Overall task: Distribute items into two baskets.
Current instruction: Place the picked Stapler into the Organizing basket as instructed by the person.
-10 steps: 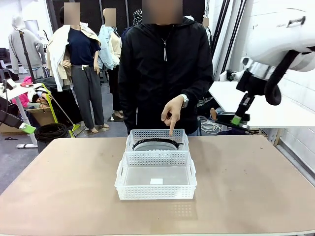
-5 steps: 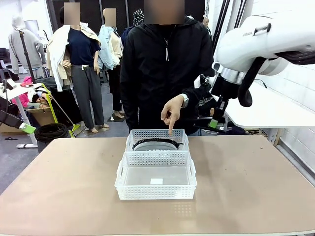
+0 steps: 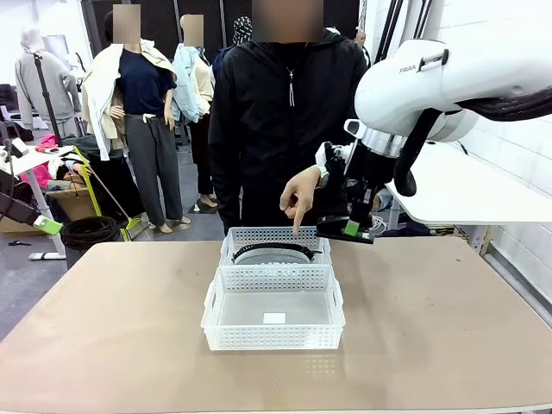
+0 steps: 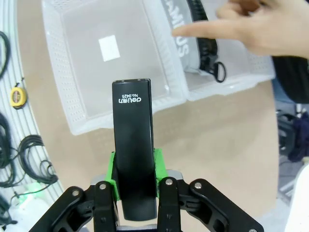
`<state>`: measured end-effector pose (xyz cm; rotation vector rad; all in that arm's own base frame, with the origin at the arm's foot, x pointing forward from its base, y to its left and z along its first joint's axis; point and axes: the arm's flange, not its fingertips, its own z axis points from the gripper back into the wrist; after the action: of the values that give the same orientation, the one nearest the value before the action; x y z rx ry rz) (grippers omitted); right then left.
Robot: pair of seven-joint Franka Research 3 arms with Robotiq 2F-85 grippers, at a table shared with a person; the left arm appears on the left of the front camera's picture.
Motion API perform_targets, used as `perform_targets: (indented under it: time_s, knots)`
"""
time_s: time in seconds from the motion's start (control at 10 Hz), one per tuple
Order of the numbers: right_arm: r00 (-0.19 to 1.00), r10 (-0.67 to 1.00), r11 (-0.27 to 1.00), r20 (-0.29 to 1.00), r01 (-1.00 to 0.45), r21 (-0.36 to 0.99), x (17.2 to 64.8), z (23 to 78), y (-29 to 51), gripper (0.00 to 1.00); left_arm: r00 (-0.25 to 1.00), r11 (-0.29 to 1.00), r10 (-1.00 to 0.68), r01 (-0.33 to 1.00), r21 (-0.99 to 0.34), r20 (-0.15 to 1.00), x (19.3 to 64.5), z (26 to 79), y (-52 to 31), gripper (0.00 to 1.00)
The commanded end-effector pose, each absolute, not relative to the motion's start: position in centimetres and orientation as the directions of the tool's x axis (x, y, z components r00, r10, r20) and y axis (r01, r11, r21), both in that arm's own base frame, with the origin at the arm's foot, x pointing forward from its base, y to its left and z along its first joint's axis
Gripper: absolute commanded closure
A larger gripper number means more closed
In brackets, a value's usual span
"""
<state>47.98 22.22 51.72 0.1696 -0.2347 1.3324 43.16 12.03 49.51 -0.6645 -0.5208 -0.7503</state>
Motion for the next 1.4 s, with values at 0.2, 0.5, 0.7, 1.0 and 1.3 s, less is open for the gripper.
perform_targets:
  time_s: [0.2, 0.5, 0.7, 1.0, 1.3]
  knots:
    - [0.151, 0.952, 0.161, 0.267, -0.987, -0.017, 47.0, 49.4, 25.7, 1.0, 0.621, 0.543, -0.436, 0.759, -0.361, 0.651, 43.1, 49.6, 12.2, 0.0]
    - [0.054, 0.968, 0.058, 0.246, -0.998, -0.006, 47.3, 47.8, 29.1, 1.0, 0.621, 0.543, -0.436, 0.759, -0.361, 0.651, 43.1, 49.6, 12.2, 0.0]
    - [0.033, 0.972, 0.035, 0.232, -0.999, -0.006, 47.8, 46.7, 31.1, 1.0, 0.621, 0.543, -0.436, 0.759, -0.361, 0.651, 43.1, 49.6, 12.2, 0.0]
    - [0.027, 0.969, 0.025, 0.246, -1.0, 0.011, 49.4, 44.7, 32.8, 1.0, 0.621, 0.543, -0.436, 0.759, -0.361, 0.651, 43.1, 49.6, 12.2, 0.0]
    - [0.032, 0.97, 0.019, 0.242, -0.998, 0.056, 50.2, 41.6, 34.4, 1.0, 0.621, 0.543, -0.436, 0.759, -0.361, 0.651, 43.1, 49.6, 12.2, 0.0]
